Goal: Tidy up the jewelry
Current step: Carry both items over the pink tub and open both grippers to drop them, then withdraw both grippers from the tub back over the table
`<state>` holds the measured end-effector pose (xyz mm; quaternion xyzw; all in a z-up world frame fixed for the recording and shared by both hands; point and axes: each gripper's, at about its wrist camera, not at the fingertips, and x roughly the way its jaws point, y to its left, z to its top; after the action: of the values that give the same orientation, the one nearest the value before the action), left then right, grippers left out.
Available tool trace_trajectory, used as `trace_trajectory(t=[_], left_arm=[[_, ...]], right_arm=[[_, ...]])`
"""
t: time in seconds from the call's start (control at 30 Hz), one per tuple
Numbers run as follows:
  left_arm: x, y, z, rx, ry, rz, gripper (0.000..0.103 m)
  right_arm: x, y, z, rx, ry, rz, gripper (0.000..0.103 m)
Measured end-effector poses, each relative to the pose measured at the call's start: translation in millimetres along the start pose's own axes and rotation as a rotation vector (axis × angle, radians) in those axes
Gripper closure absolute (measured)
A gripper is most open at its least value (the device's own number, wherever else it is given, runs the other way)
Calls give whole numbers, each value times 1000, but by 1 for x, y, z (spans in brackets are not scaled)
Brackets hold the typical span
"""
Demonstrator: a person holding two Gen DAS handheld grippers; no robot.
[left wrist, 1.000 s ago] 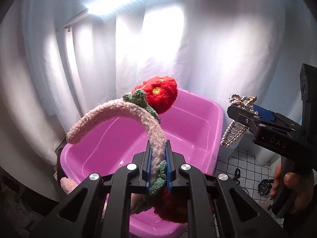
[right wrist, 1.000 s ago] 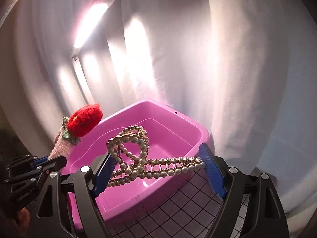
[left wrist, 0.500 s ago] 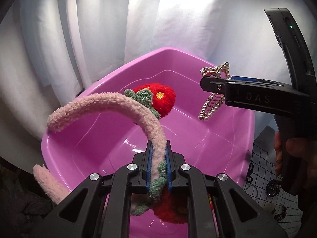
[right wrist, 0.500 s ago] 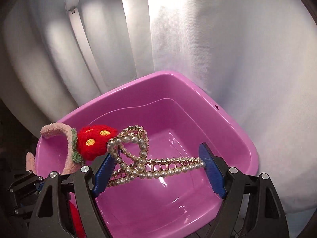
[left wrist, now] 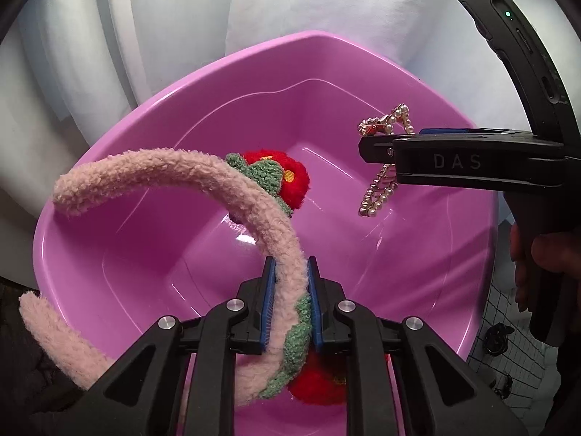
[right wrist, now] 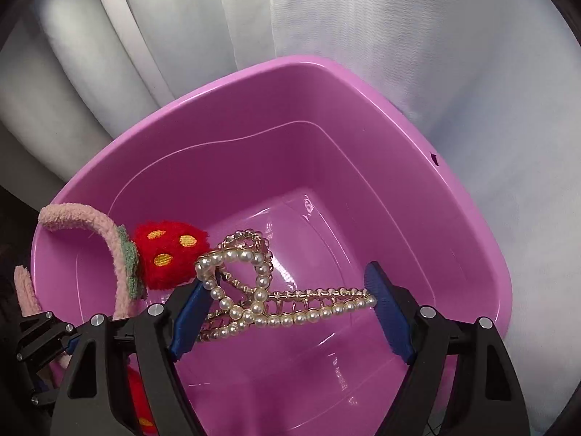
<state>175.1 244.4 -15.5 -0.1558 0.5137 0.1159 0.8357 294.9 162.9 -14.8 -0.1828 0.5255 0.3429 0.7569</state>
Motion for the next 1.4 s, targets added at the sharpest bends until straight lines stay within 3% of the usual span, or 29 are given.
trace_trajectory(t=[0.4, 0.47, 0.53, 0.57, 1.4], left_arm=[[3, 2, 0, -15, 31, 16, 78], [0, 4, 0, -19, 28, 18, 63], [-6, 5, 0, -24, 3, 19, 28], [-11, 5, 0, -21, -20, 31, 24], [-44, 18, -22, -30, -63, 80, 24]], right_arm=[[23, 0, 0, -3, 91, -28, 24], [28, 1, 2, -4, 109, -26, 24], [32, 2, 4, -4, 127, -19, 24], [30, 3, 4, -1, 125, -14, 24], [15, 13, -9, 31, 63, 4, 24]])
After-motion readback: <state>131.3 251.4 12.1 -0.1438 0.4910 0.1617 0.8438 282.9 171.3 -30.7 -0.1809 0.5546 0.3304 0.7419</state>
